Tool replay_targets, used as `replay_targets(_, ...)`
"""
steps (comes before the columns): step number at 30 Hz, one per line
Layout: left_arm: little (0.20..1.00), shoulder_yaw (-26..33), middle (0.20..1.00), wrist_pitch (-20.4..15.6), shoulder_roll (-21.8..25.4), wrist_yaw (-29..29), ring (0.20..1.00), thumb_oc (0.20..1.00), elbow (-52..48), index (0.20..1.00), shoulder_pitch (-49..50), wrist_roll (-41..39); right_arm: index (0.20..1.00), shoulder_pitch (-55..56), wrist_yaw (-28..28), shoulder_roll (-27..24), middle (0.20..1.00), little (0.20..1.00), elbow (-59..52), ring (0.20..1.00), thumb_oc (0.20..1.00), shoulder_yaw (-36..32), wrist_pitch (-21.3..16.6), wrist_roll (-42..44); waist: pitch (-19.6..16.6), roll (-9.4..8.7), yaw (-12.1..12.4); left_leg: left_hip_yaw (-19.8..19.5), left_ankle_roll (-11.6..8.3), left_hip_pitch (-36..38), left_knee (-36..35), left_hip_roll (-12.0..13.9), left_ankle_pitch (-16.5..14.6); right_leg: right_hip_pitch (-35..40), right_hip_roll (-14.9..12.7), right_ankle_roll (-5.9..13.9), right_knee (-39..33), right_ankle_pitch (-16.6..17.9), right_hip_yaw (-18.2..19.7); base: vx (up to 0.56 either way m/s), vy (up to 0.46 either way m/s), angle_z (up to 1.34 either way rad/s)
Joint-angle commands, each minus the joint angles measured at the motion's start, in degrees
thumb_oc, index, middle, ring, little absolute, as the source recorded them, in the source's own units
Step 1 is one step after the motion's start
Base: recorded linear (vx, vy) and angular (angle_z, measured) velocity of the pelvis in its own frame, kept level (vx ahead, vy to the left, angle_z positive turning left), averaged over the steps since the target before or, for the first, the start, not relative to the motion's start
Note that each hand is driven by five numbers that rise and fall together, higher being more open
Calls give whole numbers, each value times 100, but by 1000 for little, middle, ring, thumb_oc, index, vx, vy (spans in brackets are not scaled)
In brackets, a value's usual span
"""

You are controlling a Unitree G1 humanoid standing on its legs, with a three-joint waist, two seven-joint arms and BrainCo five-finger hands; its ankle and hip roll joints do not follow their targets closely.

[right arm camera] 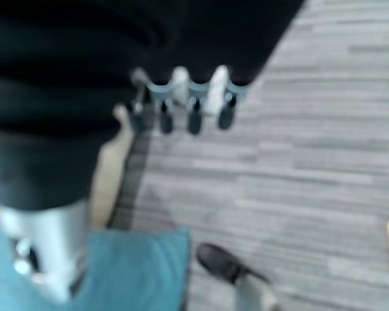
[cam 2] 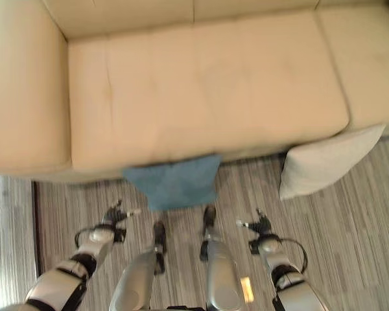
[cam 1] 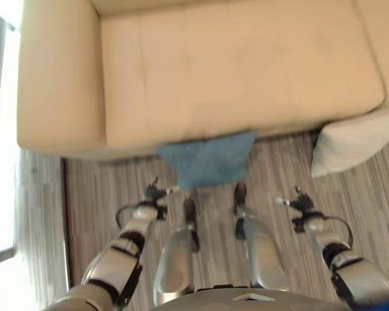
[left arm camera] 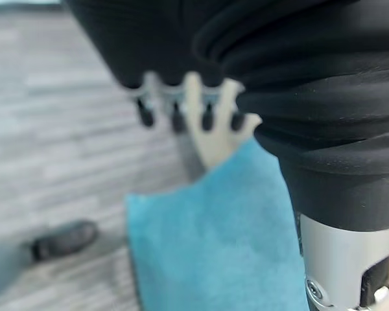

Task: Pick up all the scattered cushions and arrange them neatly on the sofa.

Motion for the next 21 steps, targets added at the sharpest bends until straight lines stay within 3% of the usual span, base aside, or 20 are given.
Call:
replay_targets(1, 1000, -14, 1000, -310, 175, 339, 1000, 1000, 22, 1000, 296, -473, 1000, 235, -428, -206, 1000, 1000, -386, 1000, 1000, 231, -275, 281, -624, -14, -10, 63, -20, -439, 76, -109, 202, -67, -190, 445, 650, -487, 308, -129, 27, 2)
replay_targets(2, 1000, 75, 1000, -374, 275, 349, 1000, 1000, 49, 1000, 95, -779, 1000, -50, -576, -349, 1000, 1000, -544, 1000, 1000, 241, -332, 330, -562, 3, -23, 85, -16, -888, 277, -72, 194, -511, -231, 442, 840, -482, 355, -126, 15, -5)
replay_targets(7, 1000, 107, 1000, -462, 437, 420, 1000, 1000, -87, 1000, -255, -1021, 1000, -533, -922, -567, 1000, 1000, -843, 1000, 1000, 170, -468, 381, -523, 50, -90, 61, -60, -1801, 759, 47, -28, -1429, -282, 466, 1324, -661, 514, 1, 1, -4)
replay_targets(16, 1000, -95, 1000, -548, 745, 552, 1000, 1000, -345, 1000, -1325, -1272, 1000, -1454, -1204, -900, 1000, 1000, -974, 1000, 1000, 247, -573, 458, -629, 153, -186, 40, 36, -3591, 1633, 171, -277, -3339, -283, 399, 2230, -846, 829, 13, 17, -5)
replay_targets(21, 1000, -299, 1000, -638, 920, 509, 1000, 1000, -872, 1000, -1895, -1472, 1000, -1777, -1181, -1091, 1000, 1000, -1721, 1000, 1000, 249, -741, 650, -624, 169, -298, 81, 83, -4404, 1926, 160, -307, -4199, -212, 421, 2493, -838, 927, -11, 34, -10)
